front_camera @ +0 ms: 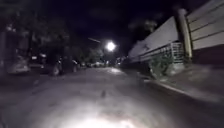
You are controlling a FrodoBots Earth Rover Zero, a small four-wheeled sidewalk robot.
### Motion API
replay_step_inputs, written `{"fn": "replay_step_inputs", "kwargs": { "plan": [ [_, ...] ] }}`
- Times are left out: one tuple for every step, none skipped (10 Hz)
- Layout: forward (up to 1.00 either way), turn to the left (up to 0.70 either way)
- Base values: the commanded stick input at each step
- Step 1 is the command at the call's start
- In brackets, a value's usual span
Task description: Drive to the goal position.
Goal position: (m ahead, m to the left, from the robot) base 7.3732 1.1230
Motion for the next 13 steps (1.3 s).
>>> {"fn": "replay_step_inputs", "kwargs": {
  "plan": [
    [0.5, 0.0],
    [0.5, 0.0],
    [0.5, 0.0],
    [0.5, -0.2],
    [0.5, -0.41],
    [0.5, -0.5],
    [0.5, -0.5],
    [0.5, -0.5],
    [0.5, -0.5],
    [0.5, -0.46],
    [0.5, -0.18],
    [0.5, 0.0],
    [0.5, 0.0]
  ]
}}
